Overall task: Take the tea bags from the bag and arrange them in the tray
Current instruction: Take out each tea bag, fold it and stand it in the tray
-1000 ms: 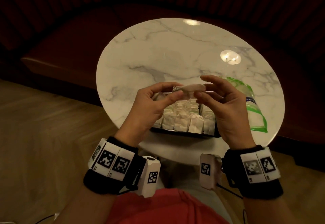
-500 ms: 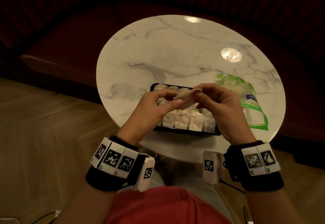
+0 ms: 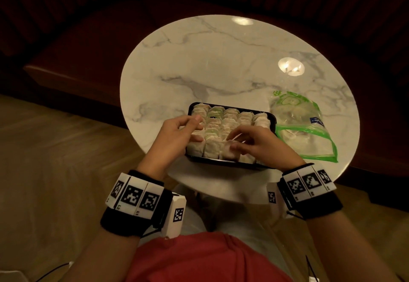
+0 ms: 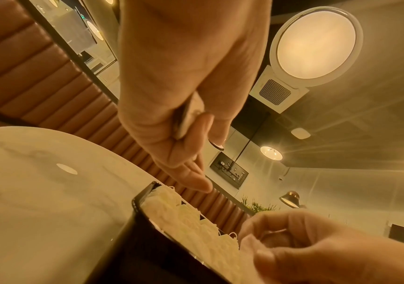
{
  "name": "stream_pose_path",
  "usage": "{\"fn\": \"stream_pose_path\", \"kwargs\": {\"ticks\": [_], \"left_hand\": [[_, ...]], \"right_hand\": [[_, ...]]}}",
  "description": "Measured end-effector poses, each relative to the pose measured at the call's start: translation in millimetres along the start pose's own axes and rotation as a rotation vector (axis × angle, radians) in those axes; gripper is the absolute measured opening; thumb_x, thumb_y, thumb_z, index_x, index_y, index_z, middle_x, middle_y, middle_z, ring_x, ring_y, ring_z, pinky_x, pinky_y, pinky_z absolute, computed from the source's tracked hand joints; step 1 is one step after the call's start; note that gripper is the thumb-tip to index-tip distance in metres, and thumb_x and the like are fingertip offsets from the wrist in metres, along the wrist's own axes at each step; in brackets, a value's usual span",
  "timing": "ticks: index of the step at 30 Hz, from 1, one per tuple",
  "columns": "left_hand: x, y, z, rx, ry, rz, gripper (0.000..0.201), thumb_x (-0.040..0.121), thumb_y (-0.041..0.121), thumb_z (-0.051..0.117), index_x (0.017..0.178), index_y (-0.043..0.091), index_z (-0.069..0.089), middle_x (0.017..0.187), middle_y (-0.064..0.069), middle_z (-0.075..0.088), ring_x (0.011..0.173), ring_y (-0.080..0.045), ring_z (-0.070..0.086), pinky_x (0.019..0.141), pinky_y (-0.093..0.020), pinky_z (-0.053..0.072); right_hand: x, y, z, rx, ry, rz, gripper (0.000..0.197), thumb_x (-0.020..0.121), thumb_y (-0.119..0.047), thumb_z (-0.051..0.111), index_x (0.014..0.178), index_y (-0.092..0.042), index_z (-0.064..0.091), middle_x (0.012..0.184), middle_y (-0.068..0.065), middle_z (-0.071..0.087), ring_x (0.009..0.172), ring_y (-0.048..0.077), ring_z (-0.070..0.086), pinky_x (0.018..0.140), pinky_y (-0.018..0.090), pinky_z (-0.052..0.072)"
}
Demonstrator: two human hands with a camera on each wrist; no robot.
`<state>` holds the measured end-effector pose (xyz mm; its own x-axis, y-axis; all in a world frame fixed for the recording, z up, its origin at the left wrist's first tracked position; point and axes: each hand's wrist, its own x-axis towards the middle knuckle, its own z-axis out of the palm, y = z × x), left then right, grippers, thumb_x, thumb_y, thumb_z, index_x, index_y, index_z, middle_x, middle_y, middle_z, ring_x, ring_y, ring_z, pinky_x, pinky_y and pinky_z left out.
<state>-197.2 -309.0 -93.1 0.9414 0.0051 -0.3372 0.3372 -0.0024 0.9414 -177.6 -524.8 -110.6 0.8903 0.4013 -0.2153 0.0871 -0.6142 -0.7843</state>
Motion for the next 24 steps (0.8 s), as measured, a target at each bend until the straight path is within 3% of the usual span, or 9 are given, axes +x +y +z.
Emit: {"fn": "stream_pose_path", "kwargs": {"ticks": [4,10,15,19,24], "left_hand": [[1,-3,1,0.033,-0.017,0.007,0.031,0.102,0.03,0.048,0.114,0.008,0.066,0.102,-0.005,0.069,0.086,-0.024,0.068,0.038,-0.006,0.031],[2,-4,1,-0.012,-0.005,-0.031,0.033,0.103,0.039,0.04,0.103,0.018,0.066,0.102,-0.004,0.07,0.081,-0.019,0.07,0.035,-0.013,0.027],[2,-2,3,-0.105,-0.001,-0.071,0.044,0.105,0.041,0.033,0.107,0.01,0.064,0.097,-0.007,0.069,0.071,-0.019,0.067,0.033,-0.016,0.023],[5,-5,3,-0.143,0.007,-0.082,0.048,0.105,0.044,0.031,0.105,0.01,0.065,0.094,-0.009,0.069,0.067,-0.018,0.068,0.031,-0.015,0.023],[4,-6,7,-0.18,-0.03,-0.092,0.051,0.105,0.044,0.028,0.103,0.008,0.064,0.091,-0.011,0.068,0.059,-0.013,0.068,0.032,-0.015,0.023]], "right_hand": [[9,4,9,-0.109,0.058,0.001,0.012,0.087,-0.012,0.07,0.099,-0.013,0.067,0.084,-0.007,0.069,0.075,-0.009,0.062,0.068,0.002,0.042],[10,11,15,-0.169,0.239,-0.024,0.028,0.076,-0.014,0.081,0.102,-0.013,0.069,0.09,-0.007,0.066,0.074,0.011,0.06,0.067,0.007,0.043],[2,16,9,-0.207,0.372,-0.094,0.035,0.068,-0.023,0.087,0.099,-0.019,0.071,0.095,-0.008,0.061,0.084,0.007,0.053,0.074,0.007,0.038],[-3,14,12,-0.526,0.23,0.023,0.029,0.072,-0.045,0.08,0.1,-0.036,0.074,0.102,-0.011,0.049,0.101,0.012,0.041,0.081,0.031,0.029],[0,7,16,-0.653,0.088,0.103,0.03,0.078,-0.055,0.069,0.108,-0.051,0.067,0.105,-0.014,0.041,0.107,0.014,0.036,0.079,0.03,0.018]]}}
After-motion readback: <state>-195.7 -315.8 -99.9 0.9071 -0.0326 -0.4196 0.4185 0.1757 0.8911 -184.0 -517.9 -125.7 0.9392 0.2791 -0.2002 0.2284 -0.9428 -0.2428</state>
